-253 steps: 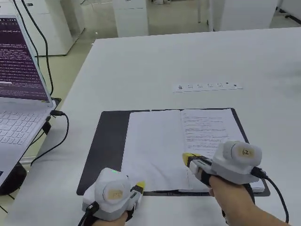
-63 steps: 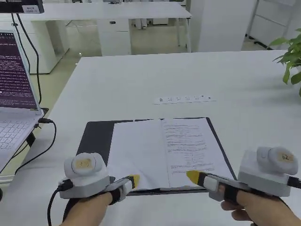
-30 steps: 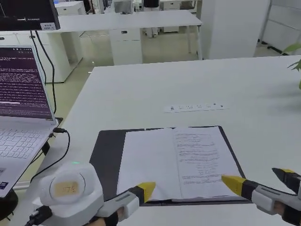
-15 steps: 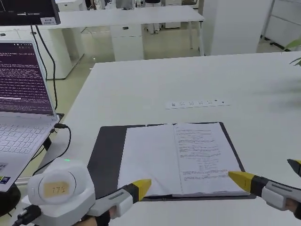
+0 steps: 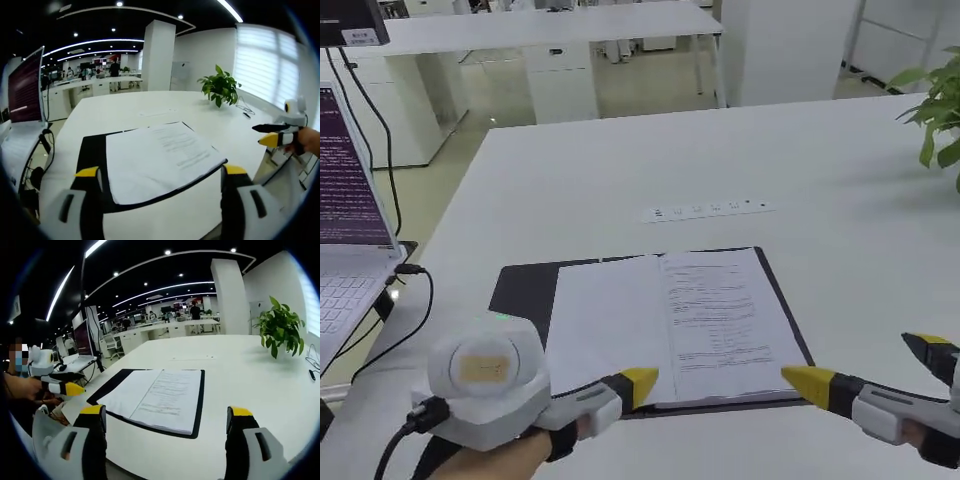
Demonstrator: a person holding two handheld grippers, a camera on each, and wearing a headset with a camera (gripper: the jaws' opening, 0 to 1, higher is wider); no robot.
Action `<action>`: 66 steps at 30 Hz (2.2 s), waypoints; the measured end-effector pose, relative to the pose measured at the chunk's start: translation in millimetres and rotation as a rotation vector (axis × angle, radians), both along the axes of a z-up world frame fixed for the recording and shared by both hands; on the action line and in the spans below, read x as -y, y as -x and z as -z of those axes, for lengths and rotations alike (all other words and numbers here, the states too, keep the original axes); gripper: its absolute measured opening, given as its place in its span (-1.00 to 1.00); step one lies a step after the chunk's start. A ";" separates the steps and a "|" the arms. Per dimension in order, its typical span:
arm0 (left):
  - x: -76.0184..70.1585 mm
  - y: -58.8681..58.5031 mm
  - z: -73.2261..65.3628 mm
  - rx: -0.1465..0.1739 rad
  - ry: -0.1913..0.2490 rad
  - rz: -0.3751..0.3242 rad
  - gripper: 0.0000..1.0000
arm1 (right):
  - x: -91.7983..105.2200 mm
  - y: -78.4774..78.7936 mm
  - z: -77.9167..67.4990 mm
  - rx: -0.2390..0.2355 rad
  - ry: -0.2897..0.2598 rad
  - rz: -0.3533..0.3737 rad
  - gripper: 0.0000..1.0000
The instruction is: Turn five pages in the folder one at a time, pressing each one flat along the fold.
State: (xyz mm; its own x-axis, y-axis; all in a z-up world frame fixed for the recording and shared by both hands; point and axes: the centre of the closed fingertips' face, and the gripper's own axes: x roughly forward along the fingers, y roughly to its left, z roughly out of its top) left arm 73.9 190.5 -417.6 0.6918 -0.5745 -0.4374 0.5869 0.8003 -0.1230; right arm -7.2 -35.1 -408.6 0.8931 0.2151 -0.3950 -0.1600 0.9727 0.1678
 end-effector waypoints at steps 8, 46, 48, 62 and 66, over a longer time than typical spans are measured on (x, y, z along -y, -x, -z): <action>54.1 -2.8 22.7 -0.009 -0.066 0.119 0.80 | -1.1 0.5 -2.4 0.007 0.000 -0.022 0.98; 186.9 -23.6 130.9 -0.001 -0.151 0.166 0.37 | 10.6 -17.8 22.3 -0.057 -0.045 -0.044 0.91; 185.9 -24.8 131.1 0.004 -0.140 0.155 0.36 | 10.9 -17.9 24.2 -0.063 -0.043 -0.042 0.90; 176.2 -29.5 131.3 0.038 -0.110 0.140 0.00 | 6.3 -19.9 32.6 -0.087 -0.055 -0.047 0.85; 177.5 -28.4 131.1 0.039 -0.109 0.144 -0.07 | 1.1 -21.3 36.0 -0.098 -0.065 -0.052 0.84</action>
